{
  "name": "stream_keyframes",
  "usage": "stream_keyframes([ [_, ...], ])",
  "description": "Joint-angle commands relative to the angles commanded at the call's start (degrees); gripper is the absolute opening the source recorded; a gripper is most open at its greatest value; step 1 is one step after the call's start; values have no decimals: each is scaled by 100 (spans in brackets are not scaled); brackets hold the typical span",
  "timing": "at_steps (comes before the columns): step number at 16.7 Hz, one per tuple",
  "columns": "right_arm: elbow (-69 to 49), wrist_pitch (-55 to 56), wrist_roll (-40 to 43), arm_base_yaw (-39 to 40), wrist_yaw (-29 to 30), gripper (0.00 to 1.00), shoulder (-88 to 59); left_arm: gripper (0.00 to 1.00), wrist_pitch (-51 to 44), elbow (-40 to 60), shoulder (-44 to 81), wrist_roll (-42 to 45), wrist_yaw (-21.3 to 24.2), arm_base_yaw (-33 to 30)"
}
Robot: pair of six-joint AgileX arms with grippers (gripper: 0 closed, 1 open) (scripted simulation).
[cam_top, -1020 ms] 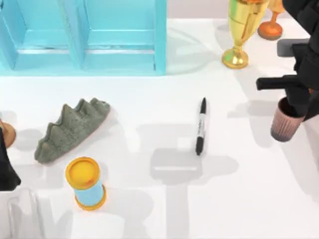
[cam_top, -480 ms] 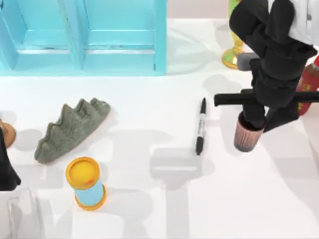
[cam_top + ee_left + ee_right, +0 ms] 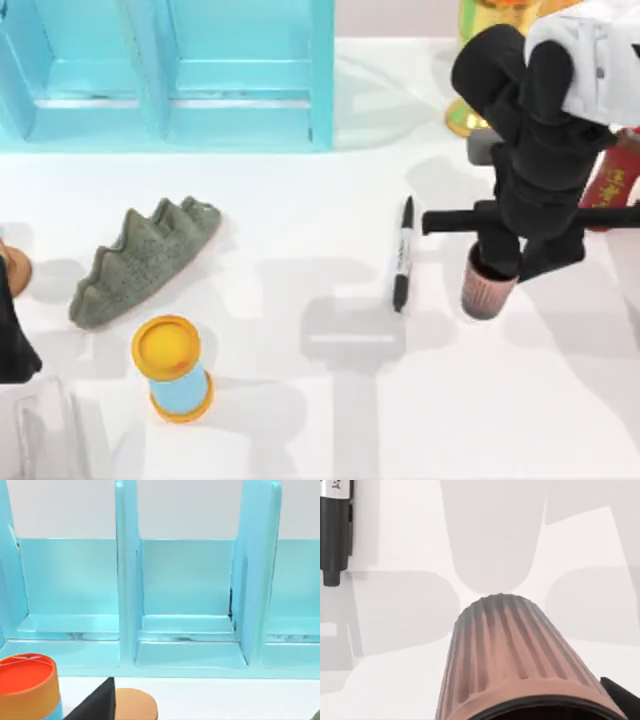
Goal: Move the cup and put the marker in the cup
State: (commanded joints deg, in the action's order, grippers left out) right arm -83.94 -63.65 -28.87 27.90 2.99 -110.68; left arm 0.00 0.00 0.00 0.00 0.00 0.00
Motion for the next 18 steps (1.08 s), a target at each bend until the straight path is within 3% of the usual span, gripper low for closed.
stream_keyframes([
  [6,199,221,-23,26,8,0,-96,100,0,0,0,0,0,0],
  [18,199,221,-23,26,8,90,-96,100,0,0,0,0,0,0],
])
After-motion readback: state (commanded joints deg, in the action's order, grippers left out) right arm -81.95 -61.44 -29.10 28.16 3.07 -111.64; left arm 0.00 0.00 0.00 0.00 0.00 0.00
